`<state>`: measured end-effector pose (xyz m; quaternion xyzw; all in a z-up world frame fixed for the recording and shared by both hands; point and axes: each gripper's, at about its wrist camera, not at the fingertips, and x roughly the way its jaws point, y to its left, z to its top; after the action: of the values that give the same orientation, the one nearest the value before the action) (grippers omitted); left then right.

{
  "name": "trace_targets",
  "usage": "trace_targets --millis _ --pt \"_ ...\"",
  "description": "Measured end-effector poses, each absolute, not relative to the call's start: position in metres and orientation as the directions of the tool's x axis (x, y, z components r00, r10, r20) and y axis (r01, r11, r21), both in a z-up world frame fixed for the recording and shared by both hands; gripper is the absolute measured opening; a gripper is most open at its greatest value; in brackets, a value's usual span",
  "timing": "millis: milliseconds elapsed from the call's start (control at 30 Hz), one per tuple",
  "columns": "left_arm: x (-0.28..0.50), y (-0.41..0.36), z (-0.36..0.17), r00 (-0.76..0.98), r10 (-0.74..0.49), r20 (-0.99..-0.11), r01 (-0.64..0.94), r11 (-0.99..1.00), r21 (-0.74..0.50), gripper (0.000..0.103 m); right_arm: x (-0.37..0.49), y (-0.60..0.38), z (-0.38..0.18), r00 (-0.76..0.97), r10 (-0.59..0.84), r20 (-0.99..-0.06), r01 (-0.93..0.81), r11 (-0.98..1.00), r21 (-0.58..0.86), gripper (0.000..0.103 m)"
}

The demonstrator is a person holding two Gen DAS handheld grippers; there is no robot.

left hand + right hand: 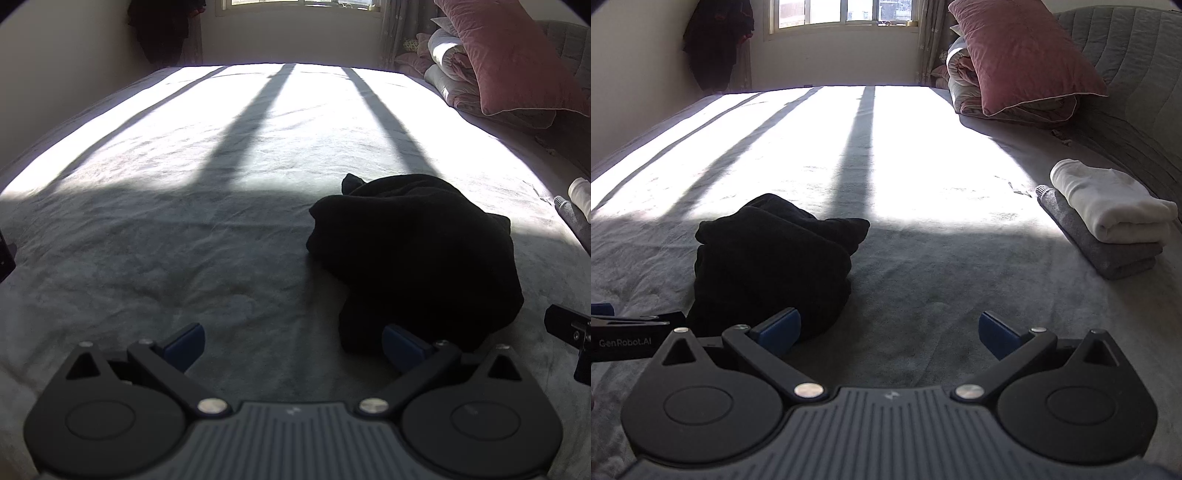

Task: Fold clothes
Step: 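Move both tools toward the crumpled black garment on the bed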

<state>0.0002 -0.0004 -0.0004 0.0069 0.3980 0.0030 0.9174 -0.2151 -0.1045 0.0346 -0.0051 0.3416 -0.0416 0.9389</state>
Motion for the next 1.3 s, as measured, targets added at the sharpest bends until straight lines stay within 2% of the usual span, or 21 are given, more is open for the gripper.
trace_targets --millis 533,767,1100,1300 --pt "0.006 -0.001 -0.005 0.663 0.034 -0.748 -0.024 0.999 0.024 0.103 -0.199 -0.086 0.031 0.756 -0.075 -0.651 0.086 0.996 -0.015 0.103" --pt "0.013 0.005 -0.006 0.660 0.030 -0.751 -0.049 0.999 -0.003 0.103 -0.193 -0.087 0.030 0.733 -0.023 -0.680 0.079 0.996 0.052 0.103" --pt "0.029 0.014 -0.021 0.626 0.009 -0.780 -0.027 1.000 -0.010 0.103 -0.175 -0.072 0.009 0.658 -0.016 -0.753 0.067 0.997 0.038 0.103" --pt "0.032 0.011 -0.033 0.611 0.021 -0.792 0.004 1.000 0.029 0.103 -0.166 -0.073 0.001 0.603 0.010 -0.798 0.051 0.997 0.052 0.103"
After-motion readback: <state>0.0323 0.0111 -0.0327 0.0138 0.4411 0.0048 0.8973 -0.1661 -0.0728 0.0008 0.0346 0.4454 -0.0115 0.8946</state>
